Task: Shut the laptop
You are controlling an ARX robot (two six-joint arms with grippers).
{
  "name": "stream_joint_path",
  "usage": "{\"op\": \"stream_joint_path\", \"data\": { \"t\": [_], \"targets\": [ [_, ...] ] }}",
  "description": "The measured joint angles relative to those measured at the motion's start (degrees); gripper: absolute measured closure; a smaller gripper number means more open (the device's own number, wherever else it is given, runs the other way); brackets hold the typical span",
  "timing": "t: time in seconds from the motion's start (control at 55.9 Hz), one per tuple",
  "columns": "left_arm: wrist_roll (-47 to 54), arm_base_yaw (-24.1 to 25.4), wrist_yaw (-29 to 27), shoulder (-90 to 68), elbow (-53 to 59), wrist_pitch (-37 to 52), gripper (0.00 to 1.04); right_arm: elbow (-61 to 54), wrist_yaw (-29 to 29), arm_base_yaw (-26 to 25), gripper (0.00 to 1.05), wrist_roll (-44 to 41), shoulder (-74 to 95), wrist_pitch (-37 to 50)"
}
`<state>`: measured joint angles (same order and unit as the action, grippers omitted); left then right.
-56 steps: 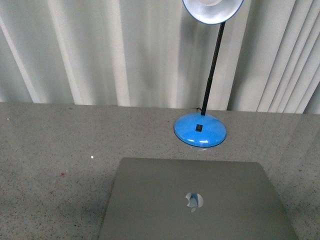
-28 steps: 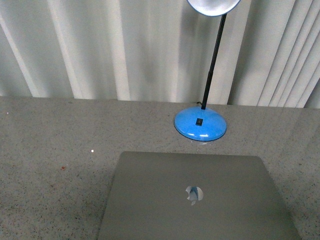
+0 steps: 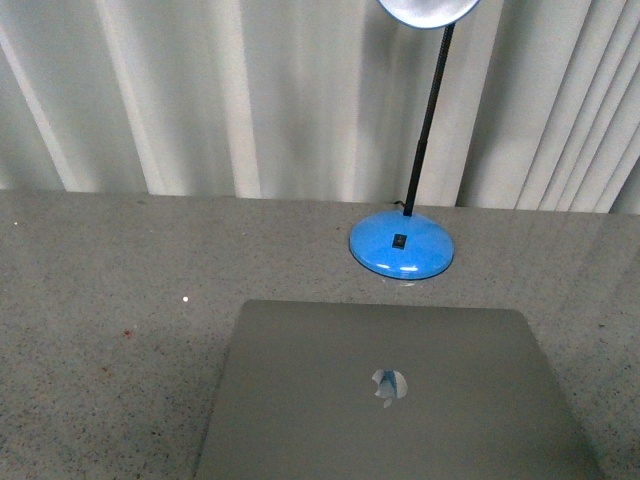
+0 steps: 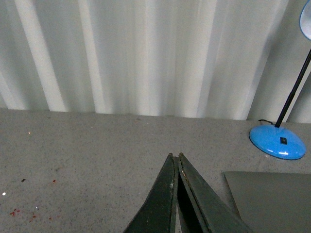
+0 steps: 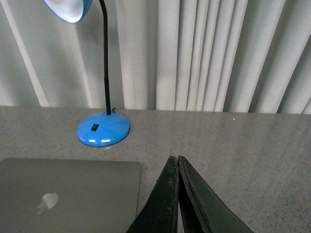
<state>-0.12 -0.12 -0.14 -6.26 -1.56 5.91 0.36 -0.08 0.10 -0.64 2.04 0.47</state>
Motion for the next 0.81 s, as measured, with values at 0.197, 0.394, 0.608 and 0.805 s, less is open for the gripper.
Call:
{"op": "stream_joint_path", "data": {
  "t": [0.197,0.394,0.608,0.805],
  "targets": [
    [-0.02,0.0,0.11,6.01,0.0,-5.75,1.01,0.0,-0.02,0.0,1.02,0.02,-1.75,-0.39],
    [-0.07,0.0,0.13,6.08,0.0,-5.88,0.74,0.0,-0.02,0.0,0.73,0.02,-1.77,-0.44],
    [-0.07,0.0,0.13,6.08,0.0,-5.88,0.37,0.0,0.0,0.0,0.34,0.02,-1.77,-0.44],
    [0.0,0.0,0.13,6.08,0.0,-5.88,0.05,0.0,0.0,0.0,0.06,0.04,-1.77,-0.44]
  ]
}}
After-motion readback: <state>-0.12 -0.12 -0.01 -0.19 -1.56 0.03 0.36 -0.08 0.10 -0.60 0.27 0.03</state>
